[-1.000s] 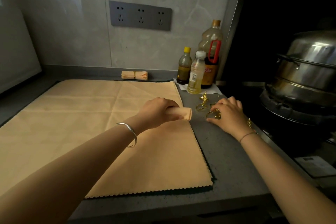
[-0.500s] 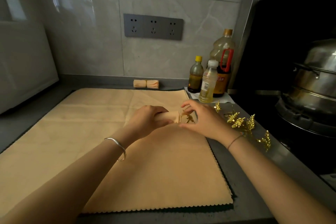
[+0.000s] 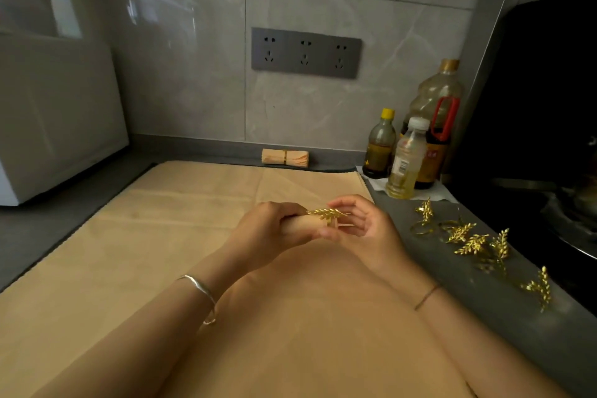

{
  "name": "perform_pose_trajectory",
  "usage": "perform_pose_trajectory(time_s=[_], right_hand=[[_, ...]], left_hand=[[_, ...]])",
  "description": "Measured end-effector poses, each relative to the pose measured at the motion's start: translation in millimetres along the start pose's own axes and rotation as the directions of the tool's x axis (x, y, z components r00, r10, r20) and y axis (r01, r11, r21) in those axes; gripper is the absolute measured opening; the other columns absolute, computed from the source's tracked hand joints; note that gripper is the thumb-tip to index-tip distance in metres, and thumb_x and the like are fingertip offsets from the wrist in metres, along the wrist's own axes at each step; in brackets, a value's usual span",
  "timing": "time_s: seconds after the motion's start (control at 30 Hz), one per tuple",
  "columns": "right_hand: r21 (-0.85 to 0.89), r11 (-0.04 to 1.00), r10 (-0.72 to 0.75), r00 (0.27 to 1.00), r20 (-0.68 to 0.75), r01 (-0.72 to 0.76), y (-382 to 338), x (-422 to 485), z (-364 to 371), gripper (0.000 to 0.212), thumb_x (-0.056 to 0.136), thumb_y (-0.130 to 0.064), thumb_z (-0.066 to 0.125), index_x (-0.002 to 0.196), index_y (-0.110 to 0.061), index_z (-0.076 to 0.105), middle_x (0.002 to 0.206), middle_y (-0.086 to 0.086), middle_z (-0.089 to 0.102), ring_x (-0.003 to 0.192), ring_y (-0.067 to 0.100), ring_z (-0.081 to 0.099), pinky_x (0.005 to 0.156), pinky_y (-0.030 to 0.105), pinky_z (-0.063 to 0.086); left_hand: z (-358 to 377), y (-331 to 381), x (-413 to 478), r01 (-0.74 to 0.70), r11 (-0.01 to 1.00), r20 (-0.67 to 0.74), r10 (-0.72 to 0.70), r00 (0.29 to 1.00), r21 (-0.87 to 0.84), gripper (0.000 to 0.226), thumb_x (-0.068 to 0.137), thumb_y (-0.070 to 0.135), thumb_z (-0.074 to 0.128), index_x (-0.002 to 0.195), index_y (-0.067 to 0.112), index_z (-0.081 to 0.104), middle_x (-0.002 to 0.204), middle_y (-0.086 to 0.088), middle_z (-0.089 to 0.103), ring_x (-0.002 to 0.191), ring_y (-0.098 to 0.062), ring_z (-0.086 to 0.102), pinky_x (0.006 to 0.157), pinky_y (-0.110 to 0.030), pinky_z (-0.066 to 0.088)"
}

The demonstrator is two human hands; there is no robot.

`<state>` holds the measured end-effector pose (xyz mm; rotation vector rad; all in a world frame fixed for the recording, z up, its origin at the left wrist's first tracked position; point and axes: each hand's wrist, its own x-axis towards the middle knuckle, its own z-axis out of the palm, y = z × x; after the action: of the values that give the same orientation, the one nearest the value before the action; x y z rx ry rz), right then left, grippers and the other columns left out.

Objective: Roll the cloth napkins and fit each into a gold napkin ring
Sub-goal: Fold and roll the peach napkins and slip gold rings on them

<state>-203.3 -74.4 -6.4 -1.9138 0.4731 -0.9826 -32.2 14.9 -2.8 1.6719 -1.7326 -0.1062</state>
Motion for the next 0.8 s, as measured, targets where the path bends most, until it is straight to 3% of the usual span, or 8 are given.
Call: perform_pose_trajectory(time_s=[0.17,0.3,0.4,0.57,0.67,0.8], right_hand=[[0.001,1.000,-0.016,0.998,0.054,0.016,-1,-4,6,0.045,0.058,-0.041,0.081,0.097,-0.027,0.063,0.101,-0.002,0.070,0.094,0.013,0.067,0.079,0.022,0.052],[0.023,0.998,0.064,0.995,0.076,-0.066,-3,-1,-5,0.028,0.074,-0.025,0.076,0.100,-0.027,0.067,0.103,-0.002,0.072,0.092,0.015,0.068,0.083,0.027,0.052],[-0.005,0.997,0.071,0.994,0.086,-0.071,-4,-4,-9,0.029,0.080,-0.011,0.071,0.101,-0.030,0.067,0.103,-0.002,0.072,0.092,0.016,0.069,0.084,0.028,0.052],[-0.047,0.997,0.070,0.994,0.084,-0.066,-11,-8,-5,0.031,0.076,-0.004,0.074,0.097,-0.026,0.066,0.092,-0.003,0.072,0.080,0.008,0.069,0.069,0.015,0.050],[-0.055,0.996,0.067,0.996,0.052,-0.065,-12,-9,-5,0.030,0.076,0.000,0.073,0.092,-0.024,0.066,0.085,-0.005,0.072,0.076,0.005,0.068,0.067,0.014,0.050],[-0.042,0.998,0.057,0.998,0.005,-0.056,-11,-11,-5,0.029,0.076,0.001,0.073,0.090,-0.023,0.066,0.081,-0.006,0.072,0.075,0.005,0.068,0.067,0.013,0.050]], left_hand=[[3,1,-1,-0.015,1.000,0.042,0.015,0.999,0.016,0.031,0.078,0.042,0.069,0.104,0.024,0.068,0.090,0.008,0.070,0.077,-0.010,0.062,0.071,-0.037,0.052],[-3,-1,0,0.025,0.999,0.006,-0.025,1.000,0.022,0.031,0.078,0.038,0.070,0.106,0.026,0.066,0.093,0.009,0.068,0.079,-0.008,0.061,0.073,-0.034,0.054],[-5,-1,-2,0.007,1.000,-0.003,-0.007,1.000,0.015,0.032,0.076,0.037,0.072,0.106,0.027,0.066,0.093,0.009,0.068,0.079,-0.008,0.062,0.073,-0.035,0.054],[-2,2,-3,0.007,1.000,0.000,-0.007,1.000,0.009,0.041,0.073,0.036,0.075,0.110,0.031,0.057,0.097,0.008,0.068,0.080,-0.008,0.063,0.072,-0.032,0.056],[-3,2,-4,-0.032,0.999,0.035,0.032,0.999,-0.020,0.041,0.076,0.037,0.073,0.114,0.033,0.059,0.103,0.013,0.066,0.088,-0.005,0.061,0.078,-0.031,0.054],[-4,8,-7,-0.038,0.999,0.075,0.039,0.996,-0.005,0.051,0.071,0.050,0.073,0.118,0.038,0.057,0.107,0.022,0.061,0.093,0.000,0.056,0.083,-0.025,0.051]])
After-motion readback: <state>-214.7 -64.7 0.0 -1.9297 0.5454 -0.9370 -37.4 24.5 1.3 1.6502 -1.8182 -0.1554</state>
